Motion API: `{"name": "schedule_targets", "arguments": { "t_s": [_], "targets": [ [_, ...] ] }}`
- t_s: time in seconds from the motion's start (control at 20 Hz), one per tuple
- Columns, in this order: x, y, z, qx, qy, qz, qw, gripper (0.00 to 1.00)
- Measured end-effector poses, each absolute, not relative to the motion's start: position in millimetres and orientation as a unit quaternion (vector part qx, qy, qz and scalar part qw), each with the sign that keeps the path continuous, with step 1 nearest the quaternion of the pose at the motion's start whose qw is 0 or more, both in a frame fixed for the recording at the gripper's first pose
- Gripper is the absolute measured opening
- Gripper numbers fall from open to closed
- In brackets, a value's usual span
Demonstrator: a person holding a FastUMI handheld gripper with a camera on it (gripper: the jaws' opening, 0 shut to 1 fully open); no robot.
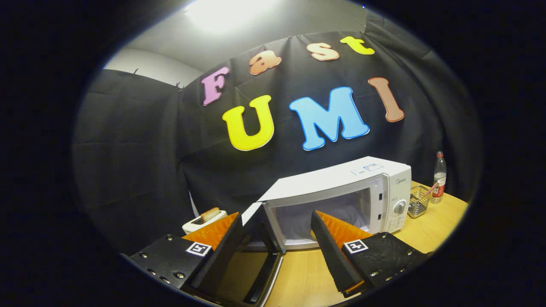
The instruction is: Open the microwave, put the food inside, and close the microwave door.
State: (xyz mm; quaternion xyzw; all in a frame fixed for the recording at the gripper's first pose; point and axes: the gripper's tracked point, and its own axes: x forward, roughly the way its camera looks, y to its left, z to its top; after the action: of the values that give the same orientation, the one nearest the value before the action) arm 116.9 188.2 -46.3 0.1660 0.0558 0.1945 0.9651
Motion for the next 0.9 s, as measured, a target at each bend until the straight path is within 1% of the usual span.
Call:
{"name": "schedule_targets", "arguments": {
  "t_s": [0.25,0.5,0.7,0.85,0.9],
  "targets": [
    [57.8,237.6,-20.8,0.130,0.036,0.261,0.956,0.97],
    [9.1,299.6,-17.9,0.124,0.047,0.334,0.933,0.97],
    [-24.6,341.6,-20.8,0.106,0.056,0.390,0.913,0.97],
    [-43.0,365.9,-35.3,0.104,0.079,0.421,0.898,0.97],
    [-48.3,373.0,-42.6,0.104,0.089,0.431,0.892,0.95]
  ]
}}
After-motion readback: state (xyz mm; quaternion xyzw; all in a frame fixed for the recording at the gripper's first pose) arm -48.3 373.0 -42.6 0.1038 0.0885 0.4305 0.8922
